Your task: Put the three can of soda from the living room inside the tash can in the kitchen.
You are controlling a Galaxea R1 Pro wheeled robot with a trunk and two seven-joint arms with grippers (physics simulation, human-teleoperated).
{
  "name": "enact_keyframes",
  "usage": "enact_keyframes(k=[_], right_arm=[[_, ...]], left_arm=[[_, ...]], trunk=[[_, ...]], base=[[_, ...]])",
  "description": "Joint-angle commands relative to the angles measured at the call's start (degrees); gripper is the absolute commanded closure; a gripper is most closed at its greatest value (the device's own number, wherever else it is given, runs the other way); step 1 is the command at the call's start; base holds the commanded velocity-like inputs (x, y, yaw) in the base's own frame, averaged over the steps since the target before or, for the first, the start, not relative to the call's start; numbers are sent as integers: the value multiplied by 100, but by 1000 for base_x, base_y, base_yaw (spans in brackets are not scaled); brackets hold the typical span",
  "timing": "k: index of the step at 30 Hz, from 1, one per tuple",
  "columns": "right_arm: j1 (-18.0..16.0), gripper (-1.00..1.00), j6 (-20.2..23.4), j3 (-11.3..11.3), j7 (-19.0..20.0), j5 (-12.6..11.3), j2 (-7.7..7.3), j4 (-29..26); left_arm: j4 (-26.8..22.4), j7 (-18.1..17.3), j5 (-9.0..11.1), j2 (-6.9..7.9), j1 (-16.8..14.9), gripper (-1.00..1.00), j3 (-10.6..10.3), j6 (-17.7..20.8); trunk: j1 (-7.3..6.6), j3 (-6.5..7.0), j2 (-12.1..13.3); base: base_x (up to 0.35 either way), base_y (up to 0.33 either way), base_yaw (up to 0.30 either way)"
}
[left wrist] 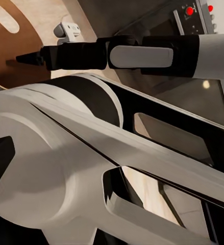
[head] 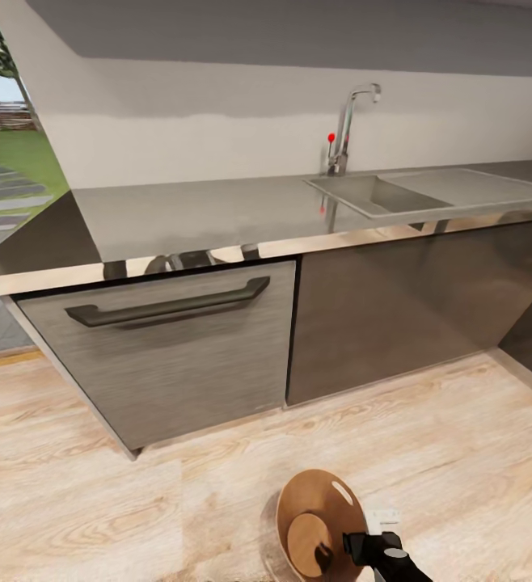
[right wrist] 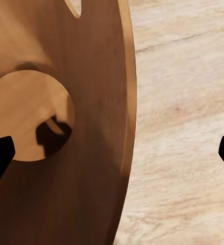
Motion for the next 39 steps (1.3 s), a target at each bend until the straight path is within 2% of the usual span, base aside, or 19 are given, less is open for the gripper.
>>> enact_keyframes(k=[1, 39], right_arm=[[0, -100, 0, 0, 0, -1, 0, 0], [0, -100, 0, 8, 0, -3, 0, 0]], left_arm=[[0, 0, 0, 0, -1, -100, 0, 0], [0, 0, 1, -1, -1, -100, 0, 0]], trunk=[[0, -6, 0], [0, -97, 0]], base=[[0, 0, 0], [0, 0, 0]])
